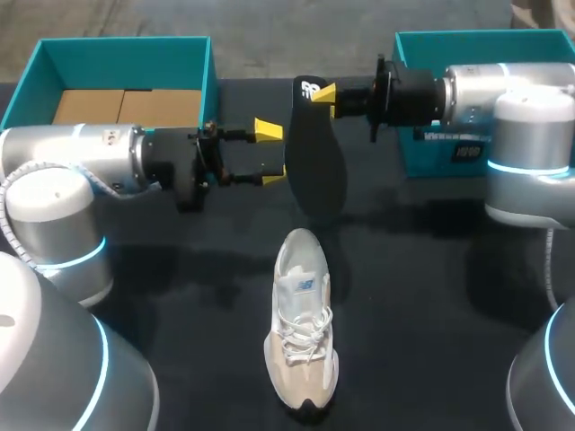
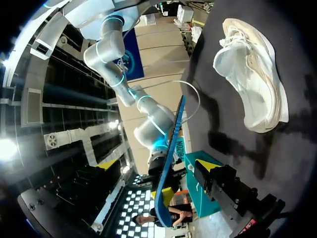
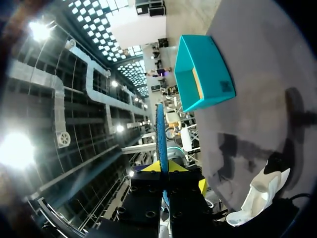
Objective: Take the shoe out of the shoebox, open the shoe tongue, remove and reinsert the insole, then place the shoe into the shoebox
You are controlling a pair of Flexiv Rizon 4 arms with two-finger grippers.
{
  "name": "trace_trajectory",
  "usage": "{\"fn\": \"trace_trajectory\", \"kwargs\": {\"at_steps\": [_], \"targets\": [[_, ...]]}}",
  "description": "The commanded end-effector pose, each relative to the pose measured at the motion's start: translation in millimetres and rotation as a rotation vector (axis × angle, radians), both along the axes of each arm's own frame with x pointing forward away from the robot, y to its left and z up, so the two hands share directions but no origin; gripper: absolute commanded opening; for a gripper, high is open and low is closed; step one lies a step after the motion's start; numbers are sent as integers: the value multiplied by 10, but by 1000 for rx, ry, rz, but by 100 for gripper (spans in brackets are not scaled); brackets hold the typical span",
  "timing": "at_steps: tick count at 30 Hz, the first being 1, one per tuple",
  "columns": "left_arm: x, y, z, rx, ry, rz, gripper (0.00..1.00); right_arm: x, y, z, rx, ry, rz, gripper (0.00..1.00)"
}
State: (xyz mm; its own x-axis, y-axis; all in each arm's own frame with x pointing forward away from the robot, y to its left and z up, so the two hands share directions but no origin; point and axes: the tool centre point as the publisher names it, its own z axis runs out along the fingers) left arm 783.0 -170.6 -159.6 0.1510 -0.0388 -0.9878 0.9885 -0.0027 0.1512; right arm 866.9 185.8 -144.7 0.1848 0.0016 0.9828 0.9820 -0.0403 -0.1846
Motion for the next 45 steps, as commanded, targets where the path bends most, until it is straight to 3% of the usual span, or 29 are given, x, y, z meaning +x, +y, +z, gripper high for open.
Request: {"fn": "trace_trajectory", "kwargs": {"at_steps": [1,7,9,14,22,30,39,45], "targets": [[68,-117,-38,-6,0,0,98,-1,7,0,-1,0,0,0],[94,-182,-30,-5,0,5,71,-1,7,0,-1,0,0,0],[98,-202,-16,-4,-1,-3,67,-1,7,0,-1,0,0,0],[102,-213,28,3,-2,-28,49,-1,7,0,-1,0,0,0],[167,-228,62,20,-2,-38,40,-1,7,0,-1,0,0,0],[184,-291,82,45,-9,-56,24,-1,7,0,-1,0,0,0],[186,-340,54,61,-10,-59,15,-1,7,0,-1,0,0,0],[192,-367,38,66,-11,-51,15,-1,7,0,-1,0,0,0]]}}
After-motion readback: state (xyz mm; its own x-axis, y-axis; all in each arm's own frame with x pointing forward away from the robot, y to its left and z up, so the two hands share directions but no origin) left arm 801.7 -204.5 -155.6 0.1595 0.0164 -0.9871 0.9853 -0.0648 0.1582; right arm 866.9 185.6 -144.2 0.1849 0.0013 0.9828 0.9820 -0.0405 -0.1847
